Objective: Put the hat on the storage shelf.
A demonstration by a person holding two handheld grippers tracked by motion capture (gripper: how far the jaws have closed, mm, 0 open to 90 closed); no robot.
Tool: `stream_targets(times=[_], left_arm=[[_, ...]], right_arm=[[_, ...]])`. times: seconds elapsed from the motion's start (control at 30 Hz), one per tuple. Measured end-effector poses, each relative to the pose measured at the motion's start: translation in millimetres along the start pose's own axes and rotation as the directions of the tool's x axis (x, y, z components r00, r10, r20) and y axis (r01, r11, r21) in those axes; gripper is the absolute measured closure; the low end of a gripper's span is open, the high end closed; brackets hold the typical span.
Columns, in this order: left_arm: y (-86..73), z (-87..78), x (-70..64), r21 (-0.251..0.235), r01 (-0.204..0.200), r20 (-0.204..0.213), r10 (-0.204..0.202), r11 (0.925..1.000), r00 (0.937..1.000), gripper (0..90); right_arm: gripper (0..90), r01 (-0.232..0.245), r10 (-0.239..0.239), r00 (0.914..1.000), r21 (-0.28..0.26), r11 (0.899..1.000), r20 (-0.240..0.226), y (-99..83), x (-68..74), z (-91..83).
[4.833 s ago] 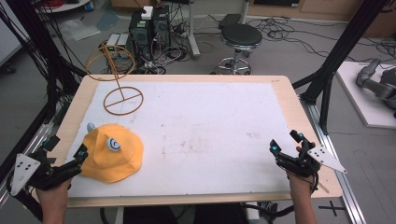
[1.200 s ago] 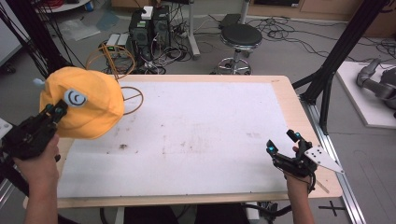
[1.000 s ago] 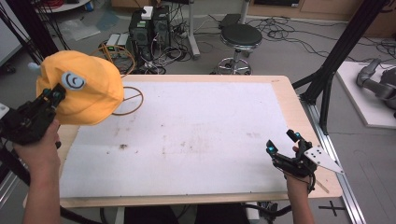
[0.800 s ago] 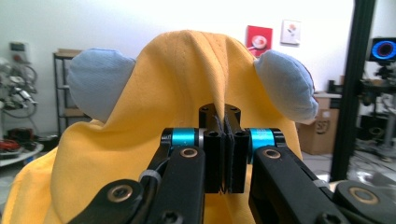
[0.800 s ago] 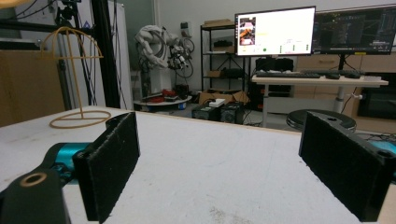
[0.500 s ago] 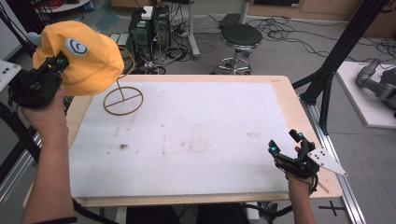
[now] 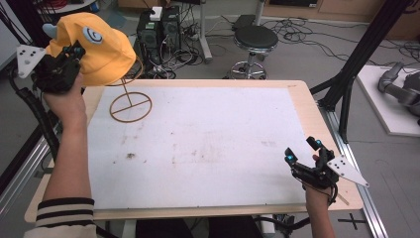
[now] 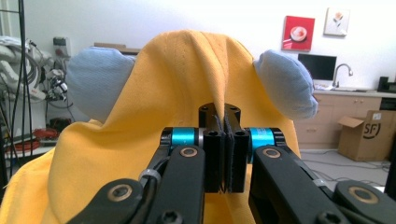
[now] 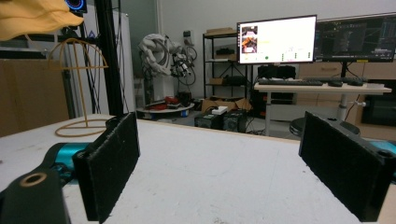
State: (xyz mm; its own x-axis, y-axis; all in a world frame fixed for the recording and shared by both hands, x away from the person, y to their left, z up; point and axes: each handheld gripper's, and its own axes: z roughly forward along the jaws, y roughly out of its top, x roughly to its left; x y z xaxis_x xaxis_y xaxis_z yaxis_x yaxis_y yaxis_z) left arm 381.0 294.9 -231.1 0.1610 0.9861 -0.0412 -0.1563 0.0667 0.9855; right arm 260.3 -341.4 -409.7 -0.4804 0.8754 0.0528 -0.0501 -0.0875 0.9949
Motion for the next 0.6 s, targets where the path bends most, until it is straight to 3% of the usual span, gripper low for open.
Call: stream_targets(times=[0.07, 0.27, 0.4, 0.6], left_arm=[[-1.1, 6.8, -1.6, 0.009, -0.021, -0.009, 0.021, 0.9997, 0.9997, 87.9], [-5.7, 28.1, -0.2, 0.057, -0.013, -0.016, 0.014, 0.9983, 0.9998, 87.9], [-12.7, 40.5, -1.2, 0.087, -0.030, -0.021, 0.031, 0.9958, 0.9993, 87.9], [-27.0, 50.6, -1.3, 0.110, -0.020, -0.026, 0.023, 0.9937, 0.9994, 87.8]], right_arm=[[12.1, 0.002, -0.002, 1.0000, -0.002, 1.000, 0.000, 0.4, 0.6, 0.4], [12.1, 0.014, -0.014, 0.9999, -0.009, 1.000, 0.000, 3.1, 4.1, 0.7], [12.2, 0.020, -0.020, 0.9998, -0.012, 1.000, 0.003, 4.9, 5.5, 0.6], [12.1, 0.031, -0.031, 0.9995, -0.016, 0.999, 0.007, 5.9, 5.9, 0.6]])
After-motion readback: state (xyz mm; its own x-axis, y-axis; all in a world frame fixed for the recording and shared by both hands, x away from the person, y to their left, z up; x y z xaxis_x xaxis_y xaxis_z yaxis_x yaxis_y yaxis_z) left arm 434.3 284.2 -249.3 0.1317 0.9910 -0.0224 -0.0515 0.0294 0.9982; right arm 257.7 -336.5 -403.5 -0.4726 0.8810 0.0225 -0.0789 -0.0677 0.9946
